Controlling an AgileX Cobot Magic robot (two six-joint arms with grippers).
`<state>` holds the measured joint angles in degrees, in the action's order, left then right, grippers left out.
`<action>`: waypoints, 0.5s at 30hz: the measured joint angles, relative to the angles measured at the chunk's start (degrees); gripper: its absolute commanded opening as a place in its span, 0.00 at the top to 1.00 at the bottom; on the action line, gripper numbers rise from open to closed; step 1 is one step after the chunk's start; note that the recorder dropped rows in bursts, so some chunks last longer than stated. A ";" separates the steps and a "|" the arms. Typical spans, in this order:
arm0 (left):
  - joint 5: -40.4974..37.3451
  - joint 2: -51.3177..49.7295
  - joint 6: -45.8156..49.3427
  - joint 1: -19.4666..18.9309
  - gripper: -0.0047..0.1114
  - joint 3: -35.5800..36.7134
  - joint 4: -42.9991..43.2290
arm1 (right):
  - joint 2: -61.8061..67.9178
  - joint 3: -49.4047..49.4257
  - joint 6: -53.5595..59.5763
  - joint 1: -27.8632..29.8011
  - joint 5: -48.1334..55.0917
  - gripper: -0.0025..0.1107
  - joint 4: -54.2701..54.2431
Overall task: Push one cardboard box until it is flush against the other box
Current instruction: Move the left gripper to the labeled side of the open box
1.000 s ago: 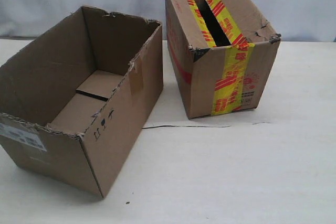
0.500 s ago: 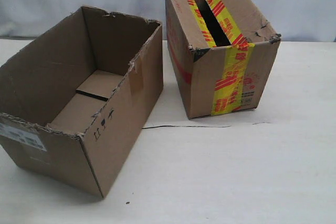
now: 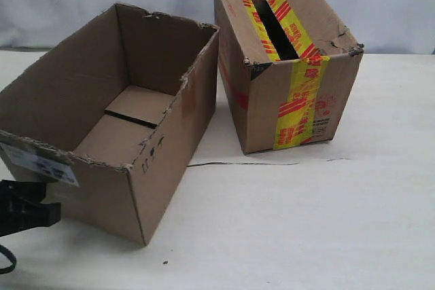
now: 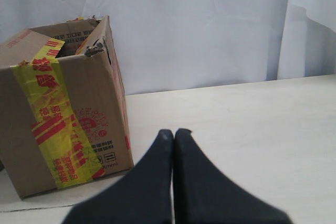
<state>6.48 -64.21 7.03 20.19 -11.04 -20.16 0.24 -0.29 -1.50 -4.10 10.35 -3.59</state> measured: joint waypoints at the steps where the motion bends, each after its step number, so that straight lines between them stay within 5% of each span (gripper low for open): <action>1: 0.99 -1.02 -0.30 0.89 0.96 -0.26 0.00 | 0.00 0.00 0.00 0.00 0.00 0.98 0.00; 6: 5.26 -6.65 -1.22 4.79 0.96 -3.00 0.00 | 0.00 0.00 0.00 0.00 0.00 0.98 0.00; 15: 7.41 -17.13 -2.21 5.32 0.96 -9.66 0.00 | 0.00 0.00 0.00 0.00 0.00 0.98 0.00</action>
<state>13.90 -81.34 4.82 25.51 -20.70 -20.16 0.24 -0.29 -1.50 -4.10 10.35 -3.59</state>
